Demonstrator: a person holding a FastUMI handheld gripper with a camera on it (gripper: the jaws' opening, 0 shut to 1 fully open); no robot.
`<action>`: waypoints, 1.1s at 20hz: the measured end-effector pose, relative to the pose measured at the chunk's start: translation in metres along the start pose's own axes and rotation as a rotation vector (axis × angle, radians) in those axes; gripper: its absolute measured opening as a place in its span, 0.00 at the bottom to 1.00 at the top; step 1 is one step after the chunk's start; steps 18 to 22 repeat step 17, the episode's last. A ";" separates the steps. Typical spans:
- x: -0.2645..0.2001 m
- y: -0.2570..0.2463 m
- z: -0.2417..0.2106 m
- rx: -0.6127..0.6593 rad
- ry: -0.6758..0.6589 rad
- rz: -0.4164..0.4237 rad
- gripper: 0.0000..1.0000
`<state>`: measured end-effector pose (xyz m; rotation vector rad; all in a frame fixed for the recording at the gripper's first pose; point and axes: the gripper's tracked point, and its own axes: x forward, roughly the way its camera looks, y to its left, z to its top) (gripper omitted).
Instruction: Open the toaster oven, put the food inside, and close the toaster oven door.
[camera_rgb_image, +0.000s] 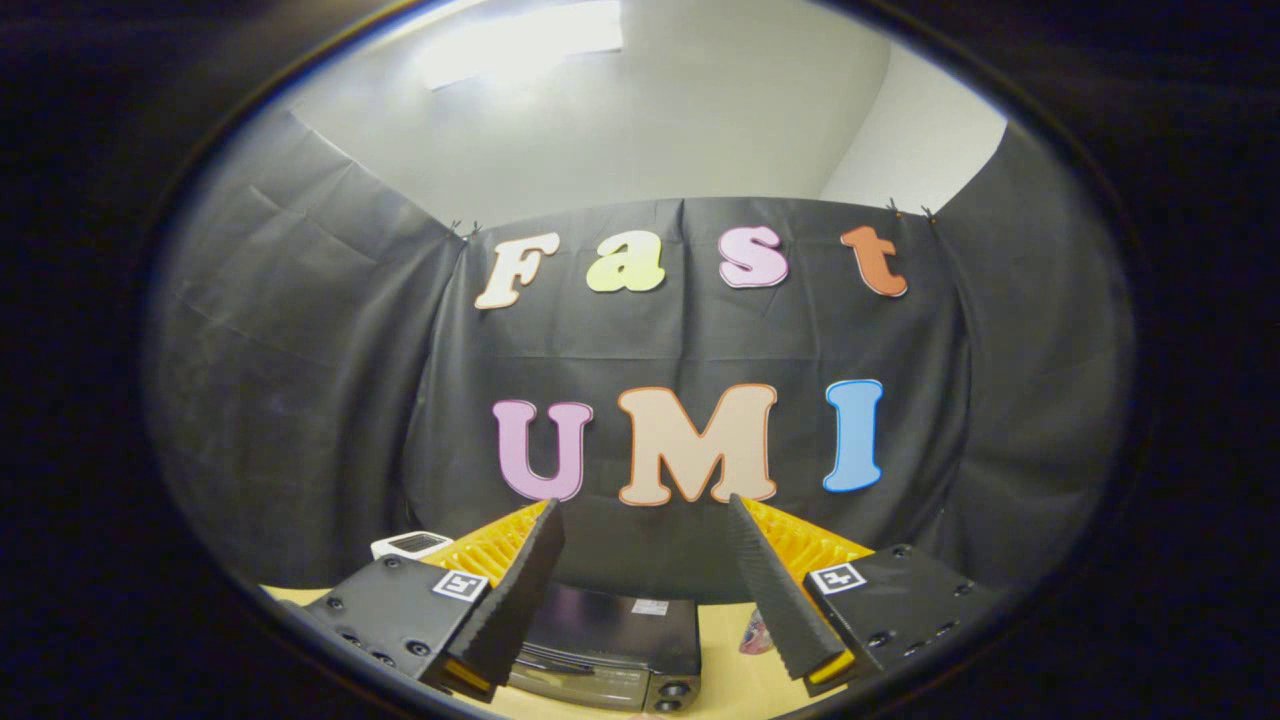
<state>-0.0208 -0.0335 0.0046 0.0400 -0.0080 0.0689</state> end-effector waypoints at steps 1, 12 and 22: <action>0.000 0.000 -0.003 0.005 0.007 0.005 1.00; -0.006 -0.029 0.002 -0.013 -0.004 0.012 1.00; -0.015 -0.080 0.001 0.003 -0.001 -0.028 1.00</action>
